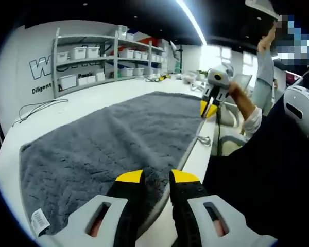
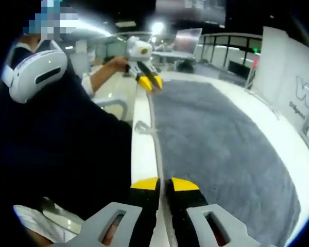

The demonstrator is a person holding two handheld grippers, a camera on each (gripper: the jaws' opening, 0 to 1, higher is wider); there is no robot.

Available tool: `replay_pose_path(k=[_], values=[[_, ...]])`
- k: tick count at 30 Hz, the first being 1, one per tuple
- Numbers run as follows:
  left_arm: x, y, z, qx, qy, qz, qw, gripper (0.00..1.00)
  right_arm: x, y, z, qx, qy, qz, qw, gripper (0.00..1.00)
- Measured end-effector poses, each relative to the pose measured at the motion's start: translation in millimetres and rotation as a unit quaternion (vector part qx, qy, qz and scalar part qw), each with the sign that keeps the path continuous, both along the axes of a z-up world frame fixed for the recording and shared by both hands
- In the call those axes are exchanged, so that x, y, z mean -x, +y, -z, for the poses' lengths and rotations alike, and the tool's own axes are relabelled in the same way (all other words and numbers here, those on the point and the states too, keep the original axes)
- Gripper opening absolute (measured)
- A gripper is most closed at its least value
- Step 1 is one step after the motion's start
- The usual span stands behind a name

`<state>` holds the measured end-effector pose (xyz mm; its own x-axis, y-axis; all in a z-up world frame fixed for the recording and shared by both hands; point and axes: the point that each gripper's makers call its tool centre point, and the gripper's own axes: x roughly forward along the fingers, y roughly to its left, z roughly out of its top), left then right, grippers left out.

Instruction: Open the folded towel by lifting each exposed corner and separating the folded layers until the towel lies flat within the target outline without major curled edges

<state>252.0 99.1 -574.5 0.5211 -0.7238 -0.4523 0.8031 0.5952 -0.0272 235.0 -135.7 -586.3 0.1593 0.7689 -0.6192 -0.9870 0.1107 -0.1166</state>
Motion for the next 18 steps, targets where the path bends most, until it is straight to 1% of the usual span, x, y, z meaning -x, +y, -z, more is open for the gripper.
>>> replay_pose_path(k=[2, 3, 8, 11, 14, 16, 18], values=[[-3.6, -4, -4.1, 0.002, -0.021, 0.004, 0.9998, 0.2, -1, 4, -0.7, -0.001, -0.013, -0.005, 0.9999, 0.09], [-6.2, -6, -8.4, 0.002, -0.042, 0.007, 0.9991, 0.2, -2, 7, -1.0, -0.002, -0.018, -0.007, 0.9998, 0.09], [-6.2, -10, -15.5, 0.006, -0.059, 0.01, 0.9982, 0.23, -1, 15, -1.0, -0.005, -0.025, -0.022, 0.9994, 0.09], [-8.7, -14, -16.7, -0.003, -0.081, 0.014, 0.9967, 0.23, 0, 23, -0.6, -0.004, -0.035, -0.032, 0.9989, 0.09], [-7.6, -21, -16.5, 0.001, -0.084, 0.023, 0.9962, 0.23, -1, 30, -3.8, -0.01, -0.043, -0.036, 0.9984, 0.09], [-9.6, -26, -18.1, 0.003, -0.097, 0.024, 0.995, 0.24, -2, 37, -6.5, -0.017, -0.053, -0.042, 0.9976, 0.09], [-10.6, -31, -21.5, 0.015, -0.105, 0.025, 0.9941, 0.24, 0, 43, -8.6, -0.021, -0.057, -0.048, 0.997, 0.08]])
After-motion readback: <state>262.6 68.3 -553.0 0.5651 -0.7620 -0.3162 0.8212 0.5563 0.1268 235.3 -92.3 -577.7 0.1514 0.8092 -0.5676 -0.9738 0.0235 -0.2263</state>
